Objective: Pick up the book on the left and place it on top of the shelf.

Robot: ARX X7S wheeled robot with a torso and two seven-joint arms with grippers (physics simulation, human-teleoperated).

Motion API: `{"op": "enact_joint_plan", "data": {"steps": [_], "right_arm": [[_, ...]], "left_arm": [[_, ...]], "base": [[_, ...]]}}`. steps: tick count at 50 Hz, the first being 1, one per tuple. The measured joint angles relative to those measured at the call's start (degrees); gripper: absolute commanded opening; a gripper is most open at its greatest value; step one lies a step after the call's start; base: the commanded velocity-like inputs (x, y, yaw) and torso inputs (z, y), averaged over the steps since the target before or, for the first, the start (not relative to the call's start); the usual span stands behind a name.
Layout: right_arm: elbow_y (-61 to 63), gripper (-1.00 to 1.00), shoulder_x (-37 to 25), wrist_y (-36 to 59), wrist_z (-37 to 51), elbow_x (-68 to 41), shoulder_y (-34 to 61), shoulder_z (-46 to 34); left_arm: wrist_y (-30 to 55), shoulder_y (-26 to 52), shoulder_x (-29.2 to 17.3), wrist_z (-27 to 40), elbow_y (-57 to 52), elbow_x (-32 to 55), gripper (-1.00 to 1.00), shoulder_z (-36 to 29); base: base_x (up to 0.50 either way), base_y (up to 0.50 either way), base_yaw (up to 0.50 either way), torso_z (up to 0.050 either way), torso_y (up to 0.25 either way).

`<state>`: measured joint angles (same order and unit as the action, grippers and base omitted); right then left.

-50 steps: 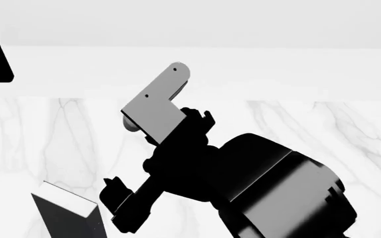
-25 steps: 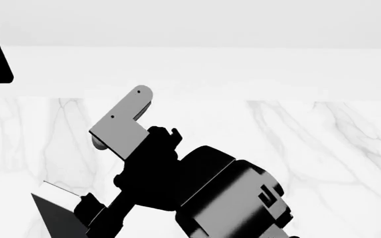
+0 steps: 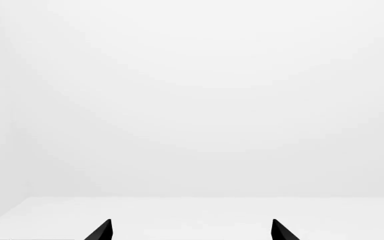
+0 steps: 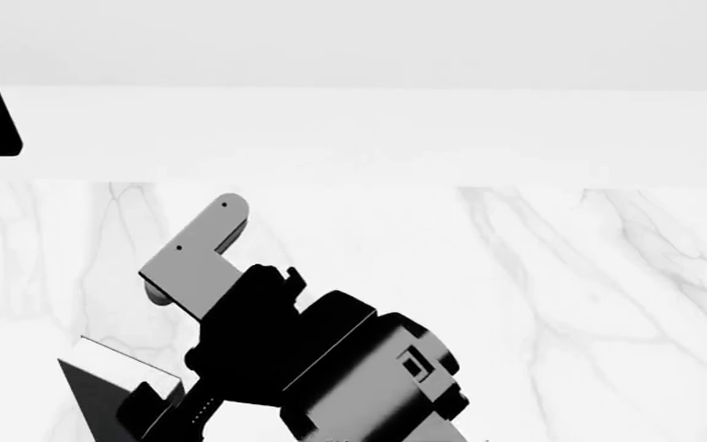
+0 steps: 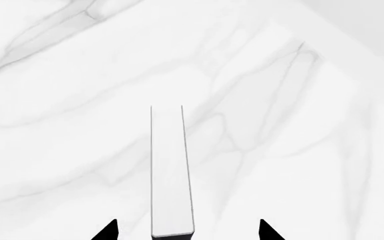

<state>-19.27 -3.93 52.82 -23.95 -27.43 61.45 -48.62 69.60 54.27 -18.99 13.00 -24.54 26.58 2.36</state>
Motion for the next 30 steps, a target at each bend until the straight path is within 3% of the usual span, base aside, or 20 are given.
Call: {"op": "enact_joint_plan", "data": {"steps": [12,30], "right_arm": [[-8.4,1.0,2.4,-5.6,-0.4,-1.2,0.6,-3.4],[-20.0,1.0,3.6,-17.2,3.6,-17.1,4.9,-19.5]], "left_arm": [[0.2,-0.1,-0.1,0.2,-0.3,0.4,1.0,0.1],[0.1,-0.4,-0.4,0.4,-0.4,0.9,1.0,0.2]], "base": [[0.0,0.0,0.0,0.0,0.0],[0.0,0.0,0.0,0.0,0.0]]}}
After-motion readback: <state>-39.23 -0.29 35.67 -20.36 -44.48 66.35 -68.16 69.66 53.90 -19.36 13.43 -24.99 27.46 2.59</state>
